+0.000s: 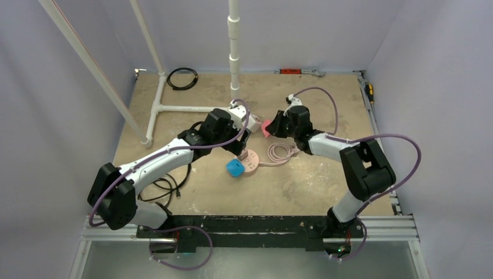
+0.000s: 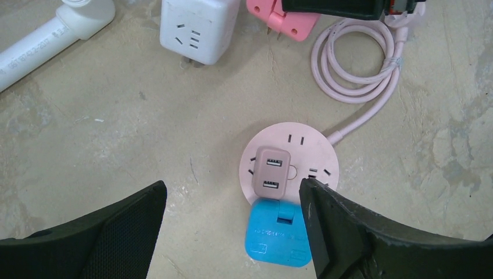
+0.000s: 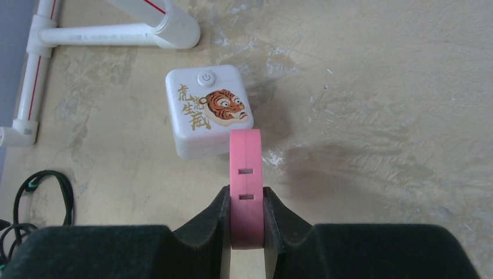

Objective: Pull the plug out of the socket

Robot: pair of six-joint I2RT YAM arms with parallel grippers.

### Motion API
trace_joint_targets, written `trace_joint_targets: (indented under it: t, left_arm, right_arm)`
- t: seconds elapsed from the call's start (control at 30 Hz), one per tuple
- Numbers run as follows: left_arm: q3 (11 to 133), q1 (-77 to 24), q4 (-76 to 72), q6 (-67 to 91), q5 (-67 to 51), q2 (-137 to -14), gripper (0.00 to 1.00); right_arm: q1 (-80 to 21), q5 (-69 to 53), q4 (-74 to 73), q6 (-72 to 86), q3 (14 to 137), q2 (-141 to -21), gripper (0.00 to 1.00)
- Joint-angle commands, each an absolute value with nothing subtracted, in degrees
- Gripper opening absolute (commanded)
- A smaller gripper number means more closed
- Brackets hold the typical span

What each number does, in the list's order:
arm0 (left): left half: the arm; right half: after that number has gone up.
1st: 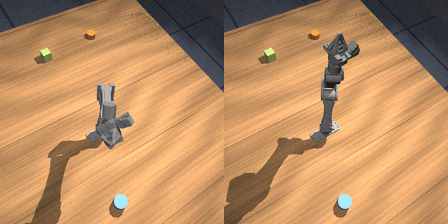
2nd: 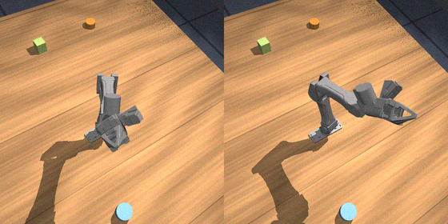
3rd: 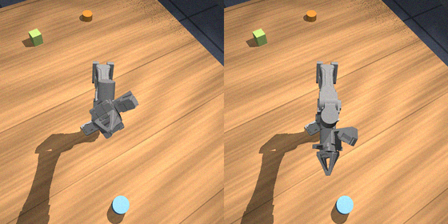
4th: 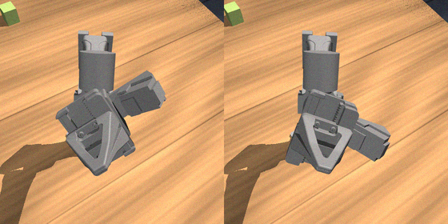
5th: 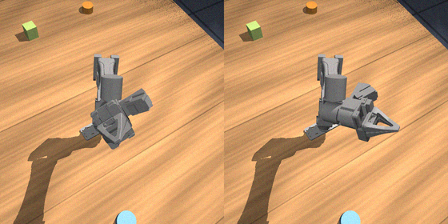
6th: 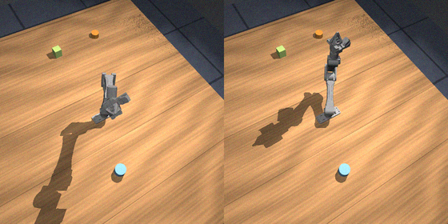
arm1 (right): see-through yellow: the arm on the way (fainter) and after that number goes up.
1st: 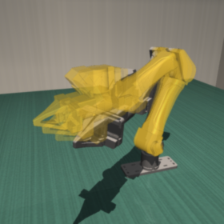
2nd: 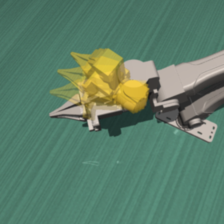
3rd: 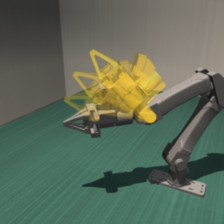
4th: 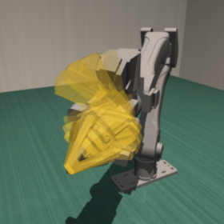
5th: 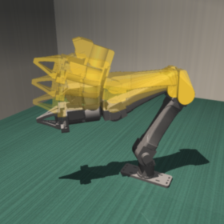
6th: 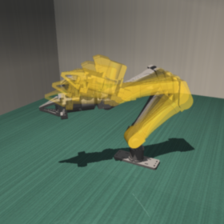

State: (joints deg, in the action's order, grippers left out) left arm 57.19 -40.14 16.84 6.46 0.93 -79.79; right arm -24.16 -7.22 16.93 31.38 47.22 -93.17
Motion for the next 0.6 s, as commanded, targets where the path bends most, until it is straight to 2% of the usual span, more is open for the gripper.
trace_joint_targets:
  t: [0.0,0.27,0.4,0.57]
  left_arm:
    - [56.91,-40.04,15.64,7.3,3.55,-79.37,0.83]
    - [56.96,-40.02,15.82,7.08,3.87,-80.26,0.83]
    - [57.18,-40.07,16.11,7.11,3.87,-80.91,0.83]
    - [57.32,-40.08,16.27,6.96,4.04,-81.54,0.83]
  right_arm:
    - [-22.89,-12.6,22.9,33.5,50.66,-97.1,0.0]
    - [-21.83,-12.37,24.18,35.66,52.38,-103.16,0.0]
    - [-21.75,-8.02,20.55,35.68,53.41,-104.87,0.12]
    - [-21.8,-2.99,17.75,35.31,53.79,-104.33,0.2]
